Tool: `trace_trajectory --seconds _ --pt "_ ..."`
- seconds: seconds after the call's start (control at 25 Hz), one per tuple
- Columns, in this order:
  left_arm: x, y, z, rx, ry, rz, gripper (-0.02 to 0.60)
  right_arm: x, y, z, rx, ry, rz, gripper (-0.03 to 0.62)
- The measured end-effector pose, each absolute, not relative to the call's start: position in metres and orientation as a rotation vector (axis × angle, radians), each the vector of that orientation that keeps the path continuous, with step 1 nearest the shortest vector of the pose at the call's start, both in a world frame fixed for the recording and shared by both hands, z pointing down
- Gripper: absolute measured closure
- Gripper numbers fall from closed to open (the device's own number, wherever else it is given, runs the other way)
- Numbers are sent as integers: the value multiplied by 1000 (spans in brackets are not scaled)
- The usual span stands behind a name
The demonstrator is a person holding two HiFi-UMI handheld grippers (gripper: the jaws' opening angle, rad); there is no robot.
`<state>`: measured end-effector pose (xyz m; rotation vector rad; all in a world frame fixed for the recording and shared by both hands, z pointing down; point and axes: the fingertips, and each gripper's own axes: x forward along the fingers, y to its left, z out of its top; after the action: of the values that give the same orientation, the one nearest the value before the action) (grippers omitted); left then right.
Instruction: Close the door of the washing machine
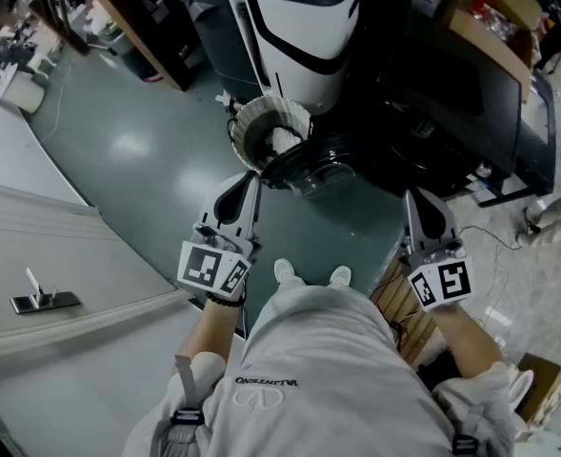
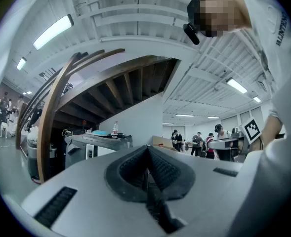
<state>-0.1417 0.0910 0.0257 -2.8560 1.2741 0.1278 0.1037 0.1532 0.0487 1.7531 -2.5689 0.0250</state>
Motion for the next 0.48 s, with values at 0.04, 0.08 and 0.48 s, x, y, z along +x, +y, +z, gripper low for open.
trace_trajectory --seconds 0.04,0.08,0.48 --pt "-140 92 25 -2853 1280 128 584 106 153 49 1751 -2572 22 585" --pt "-138 93 25 -2849 1287 128 584 109 153 48 1747 -2577 21 585" --pt "-133 118 30 -2780 1428 127 584 122 154 45 1616 -2703 34 583"
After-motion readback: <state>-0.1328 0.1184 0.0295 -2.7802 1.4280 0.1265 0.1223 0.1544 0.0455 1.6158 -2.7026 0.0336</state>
